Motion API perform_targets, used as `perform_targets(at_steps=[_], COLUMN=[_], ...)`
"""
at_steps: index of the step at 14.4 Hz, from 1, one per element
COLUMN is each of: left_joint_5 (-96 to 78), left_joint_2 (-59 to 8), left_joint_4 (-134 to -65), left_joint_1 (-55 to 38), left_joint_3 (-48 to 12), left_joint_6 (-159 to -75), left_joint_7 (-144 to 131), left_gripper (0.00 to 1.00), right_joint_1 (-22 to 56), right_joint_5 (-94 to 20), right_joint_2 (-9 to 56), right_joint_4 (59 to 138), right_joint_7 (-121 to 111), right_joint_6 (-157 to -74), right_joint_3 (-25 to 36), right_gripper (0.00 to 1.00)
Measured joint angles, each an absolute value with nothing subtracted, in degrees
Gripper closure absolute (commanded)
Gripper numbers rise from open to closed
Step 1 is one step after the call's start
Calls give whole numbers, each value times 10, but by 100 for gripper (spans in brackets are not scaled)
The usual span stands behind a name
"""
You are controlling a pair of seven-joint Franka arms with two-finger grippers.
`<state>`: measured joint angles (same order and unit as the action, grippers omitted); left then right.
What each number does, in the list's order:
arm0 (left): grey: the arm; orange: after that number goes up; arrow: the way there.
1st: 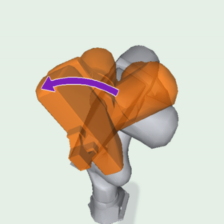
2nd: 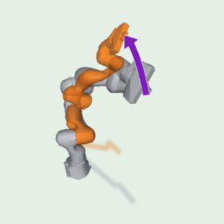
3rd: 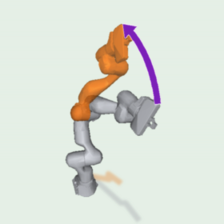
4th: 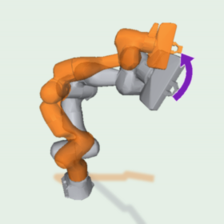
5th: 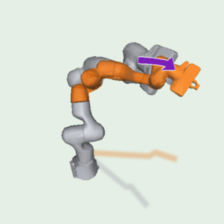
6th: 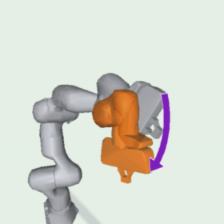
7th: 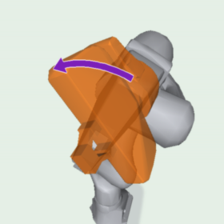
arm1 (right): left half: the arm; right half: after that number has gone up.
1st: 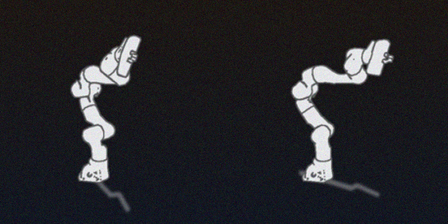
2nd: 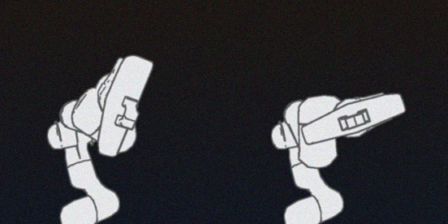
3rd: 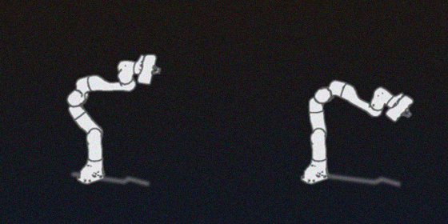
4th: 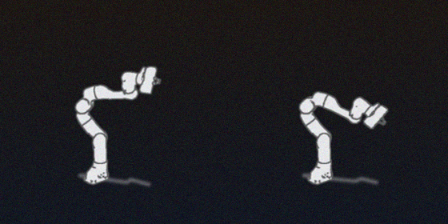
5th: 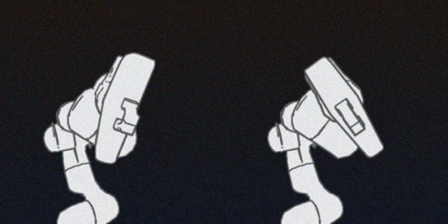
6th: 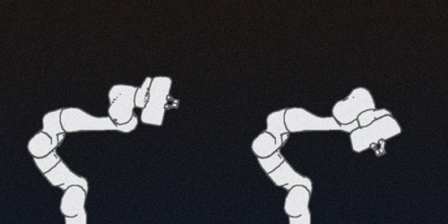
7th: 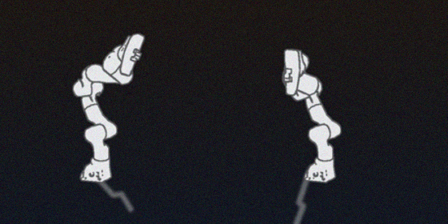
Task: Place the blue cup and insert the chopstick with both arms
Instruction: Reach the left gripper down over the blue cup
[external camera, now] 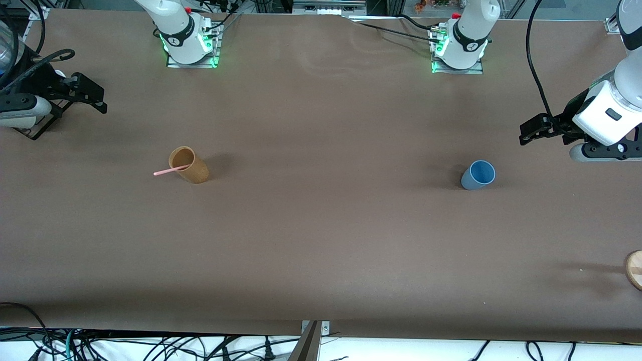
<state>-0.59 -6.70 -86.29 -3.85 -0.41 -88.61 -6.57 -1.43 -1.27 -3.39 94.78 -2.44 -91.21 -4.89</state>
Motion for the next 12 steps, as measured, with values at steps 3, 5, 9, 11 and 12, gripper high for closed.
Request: perform_targets(at_steps=[3, 5, 9, 11, 12], left_joint_5=[-3, -3, -3, -3, -3], left_joint_2=[-92, -117, -169, -208, -227], left_joint_4=[-863, -863, -864, -865, -866], left_joint_1=[-37, -35, -21, -21, -18], left_joint_3=[-2, -1, -1, -1, -1], left_joint_6=[-900, -910, -941, -950, -959], left_joint_7=[-66, -66, -63, -37, -14], left_gripper=[0, 0, 0, 0, 0], right_joint_1=[-14, -15, -15, -15, -15], right_joint_5=[-13, -13, -13, -13, -13], right_joint_2=[-34, -33, -33, -33, -33], right_joint_4=[948, 948, 948, 948, 948], right_joint_7=[-24, -24, -24, -24, -24], right_joint_6=[-912, -912, -912, -912, -912], right_joint_3=[-48, -43, -39, -39, -39], right_gripper=[0, 0, 0, 0, 0])
